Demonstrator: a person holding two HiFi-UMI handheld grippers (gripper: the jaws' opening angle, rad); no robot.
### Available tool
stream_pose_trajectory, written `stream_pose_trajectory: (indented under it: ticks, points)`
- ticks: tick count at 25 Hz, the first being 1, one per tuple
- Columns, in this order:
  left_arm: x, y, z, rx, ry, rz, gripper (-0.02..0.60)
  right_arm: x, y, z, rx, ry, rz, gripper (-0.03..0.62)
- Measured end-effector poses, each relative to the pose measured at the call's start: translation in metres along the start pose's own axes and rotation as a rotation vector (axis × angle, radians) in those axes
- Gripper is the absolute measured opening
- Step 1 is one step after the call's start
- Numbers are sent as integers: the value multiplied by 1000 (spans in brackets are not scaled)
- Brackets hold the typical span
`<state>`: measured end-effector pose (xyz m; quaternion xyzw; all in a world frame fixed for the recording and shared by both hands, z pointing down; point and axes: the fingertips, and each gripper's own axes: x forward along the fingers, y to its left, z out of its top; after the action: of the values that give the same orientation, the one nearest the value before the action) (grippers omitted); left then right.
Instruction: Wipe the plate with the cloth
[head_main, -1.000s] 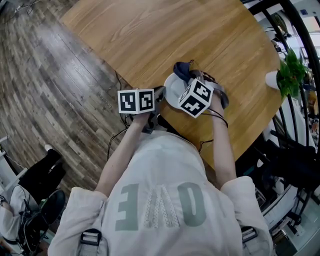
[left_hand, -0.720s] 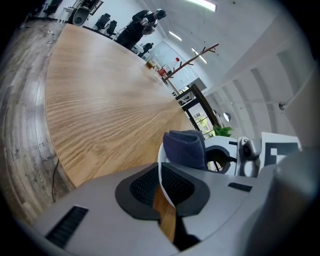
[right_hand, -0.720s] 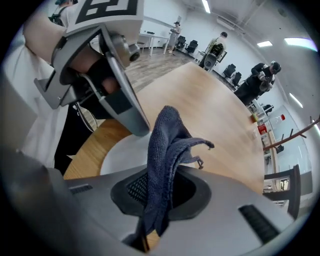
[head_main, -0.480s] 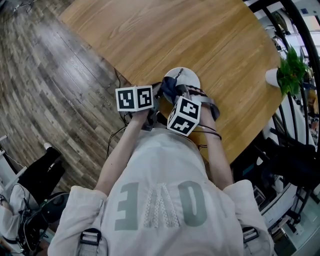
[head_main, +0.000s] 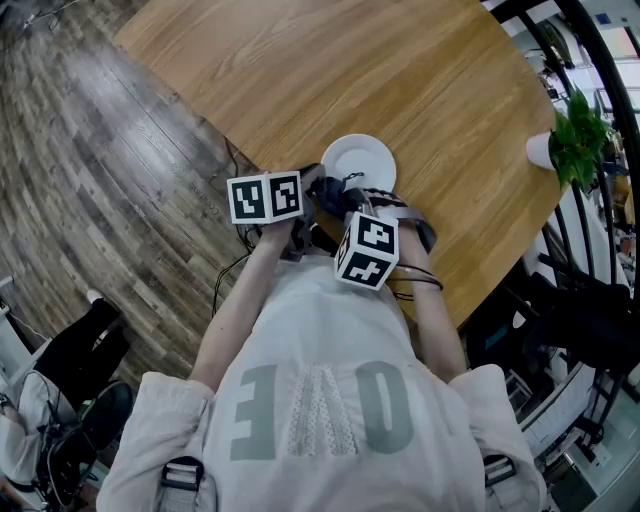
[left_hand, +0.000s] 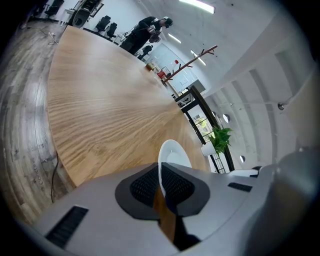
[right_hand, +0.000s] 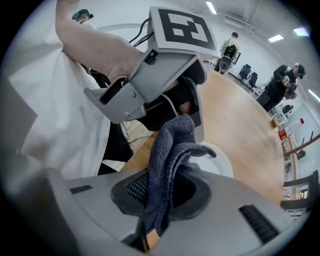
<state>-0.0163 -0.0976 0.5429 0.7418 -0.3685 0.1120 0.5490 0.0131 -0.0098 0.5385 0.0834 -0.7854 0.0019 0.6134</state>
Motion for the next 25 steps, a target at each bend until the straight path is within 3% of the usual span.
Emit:
stream_pose_trajectory:
  ticks: [6, 7, 9, 14, 18, 25]
  points:
    - [-2, -5, 3, 97, -34, 32, 28, -13, -31, -12, 64, -7, -72, 57]
    - [-3, -6, 7, 104, -51, 35, 44, -16, -41, -15, 82, -8, -95, 57]
    - [-9, -8, 15, 117, -87, 44, 135, -21, -62, -21, 122, -11, -141, 57]
    - [-19, -8, 22, 174, -112, 66, 143, -19, -115, -29, 170, 16, -235, 57]
    - [-25, -3, 22, 162, -120, 79, 143, -6, -134, -27, 161, 30, -232, 57]
    - [-37, 12, 30, 145, -150, 110, 143, 11, -126, -16, 81, 74, -234, 57]
